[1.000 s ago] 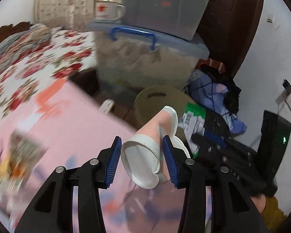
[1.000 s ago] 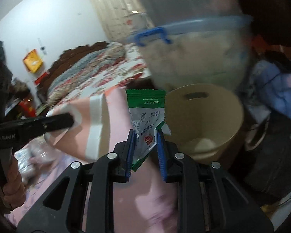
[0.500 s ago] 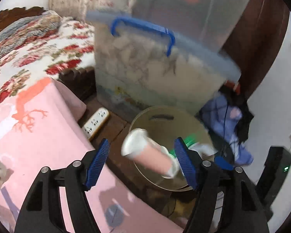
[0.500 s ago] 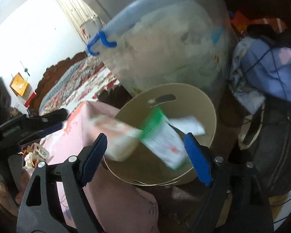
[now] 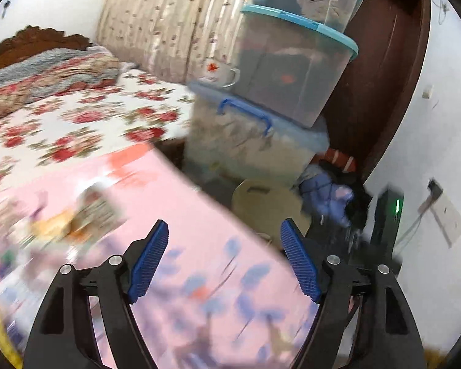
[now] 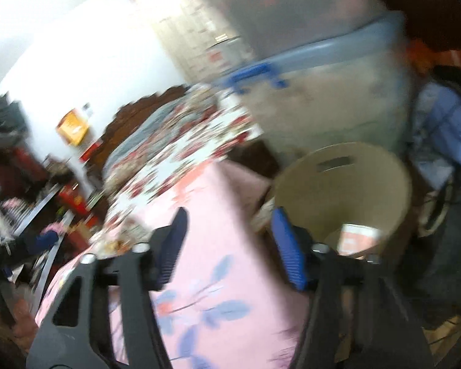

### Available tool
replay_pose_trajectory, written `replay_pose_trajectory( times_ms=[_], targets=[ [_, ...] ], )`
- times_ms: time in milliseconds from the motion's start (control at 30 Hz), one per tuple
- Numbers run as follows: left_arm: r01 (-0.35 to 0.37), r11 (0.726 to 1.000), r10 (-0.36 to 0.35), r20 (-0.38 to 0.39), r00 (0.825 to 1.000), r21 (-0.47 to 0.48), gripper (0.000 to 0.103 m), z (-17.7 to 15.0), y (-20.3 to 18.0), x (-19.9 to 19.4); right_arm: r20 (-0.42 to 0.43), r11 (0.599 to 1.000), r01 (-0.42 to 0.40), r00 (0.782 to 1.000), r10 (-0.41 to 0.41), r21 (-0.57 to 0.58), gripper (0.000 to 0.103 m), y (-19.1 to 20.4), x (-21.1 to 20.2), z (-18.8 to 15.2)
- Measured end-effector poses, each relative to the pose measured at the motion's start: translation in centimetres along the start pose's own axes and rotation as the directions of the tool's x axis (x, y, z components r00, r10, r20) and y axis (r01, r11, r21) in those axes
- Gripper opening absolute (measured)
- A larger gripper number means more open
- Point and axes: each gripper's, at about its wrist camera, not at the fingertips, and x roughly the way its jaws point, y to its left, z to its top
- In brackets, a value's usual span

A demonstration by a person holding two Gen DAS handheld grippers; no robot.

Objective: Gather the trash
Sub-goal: 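Grasp the yellow seasoning box with left gripper while right grasps white tissue pack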

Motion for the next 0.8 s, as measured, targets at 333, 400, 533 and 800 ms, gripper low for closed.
replay_pose_trajectory(
  times_ms=[333,400,533,800],
  targets=[
    [-0.374,0.895,0.358,-0.11,0.927,-0.243,0.072,-11.4,14.0,-12.1,-0.311,0.944,-0.302,0.917,0.25,-0.132,0.047,15.3,7.0,-8.9],
    [-0.371,0.88,0.346,-0.137,0.928,-0.298,0.072,-12.6,15.6,-12.3,-0.369,0.925,-0.354,0.885,0.284,-0.137,0.06,17.9,8.5,-10.7],
    [-0.39,0.884,0.374,-0.109,0.921,-0.259,0.077,-13.0,15.0,-11.7,-0.475,0.886,-0.445,0.813,0.337,-0.133,0.084,22.8,11.9,-14.0],
    [-0.493,0.86,0.479,-0.127,0.868,-0.128,0.077,-14.0,14.5,-8.5,-0.558,0.889,-0.449,0.761,0.331,-0.086,0.095,26.0,17.3,-16.5]
  ],
)
